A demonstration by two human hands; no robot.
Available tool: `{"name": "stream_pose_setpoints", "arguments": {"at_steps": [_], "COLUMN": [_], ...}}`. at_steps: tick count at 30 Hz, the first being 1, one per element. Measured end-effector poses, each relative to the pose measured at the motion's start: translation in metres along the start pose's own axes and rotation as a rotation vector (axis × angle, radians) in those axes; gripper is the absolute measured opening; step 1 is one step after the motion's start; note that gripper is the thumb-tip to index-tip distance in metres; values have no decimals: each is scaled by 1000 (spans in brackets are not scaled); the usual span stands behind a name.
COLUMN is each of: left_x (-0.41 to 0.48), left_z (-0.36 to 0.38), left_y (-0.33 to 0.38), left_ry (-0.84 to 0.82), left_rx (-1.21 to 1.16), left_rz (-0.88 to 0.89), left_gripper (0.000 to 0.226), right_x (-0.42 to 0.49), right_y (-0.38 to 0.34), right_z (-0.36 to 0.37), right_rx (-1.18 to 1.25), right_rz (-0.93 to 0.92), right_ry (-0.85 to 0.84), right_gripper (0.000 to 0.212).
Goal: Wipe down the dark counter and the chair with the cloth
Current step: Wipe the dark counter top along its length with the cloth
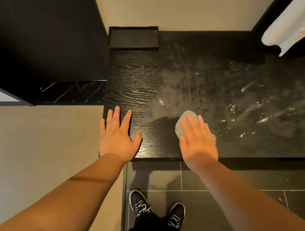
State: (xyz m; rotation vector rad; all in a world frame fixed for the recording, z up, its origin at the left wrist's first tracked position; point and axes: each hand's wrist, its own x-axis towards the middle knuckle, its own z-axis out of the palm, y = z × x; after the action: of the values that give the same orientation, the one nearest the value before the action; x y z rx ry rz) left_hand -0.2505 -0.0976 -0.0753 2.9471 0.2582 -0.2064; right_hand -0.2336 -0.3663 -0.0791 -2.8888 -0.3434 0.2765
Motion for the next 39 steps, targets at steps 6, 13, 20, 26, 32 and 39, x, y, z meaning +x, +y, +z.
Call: {"name": "stream_pose_setpoints", "arguments": {"at_steps": [6,13,20,26,32,39], "left_x": [0,1,-1,1,2,3], "left_z": [5,4,1,3,4,5], "left_y": [-2,-4,-2,-2,-3,-3], "left_ry": [7,17,28,18,24,13], "left_rx": [16,4,-8,10,-24,9], "left_rz": [14,15,16,7,-5,-11], "left_gripper": [79,77,76,74,73,73], "right_x": [-2,39,35,43,48,33], "right_y": [-76,-26,-37,-69,-5,-72], "right_z": [21,10,4,13,-2,11], "right_rx": [-49,-69,-37,-65,68,-52], "right_rz": [-304,-489,-190,-530,-211,-497], "right_ry": [33,-42,36,-46,36,-57], "right_gripper": [58,59,59,57,59,57]}}
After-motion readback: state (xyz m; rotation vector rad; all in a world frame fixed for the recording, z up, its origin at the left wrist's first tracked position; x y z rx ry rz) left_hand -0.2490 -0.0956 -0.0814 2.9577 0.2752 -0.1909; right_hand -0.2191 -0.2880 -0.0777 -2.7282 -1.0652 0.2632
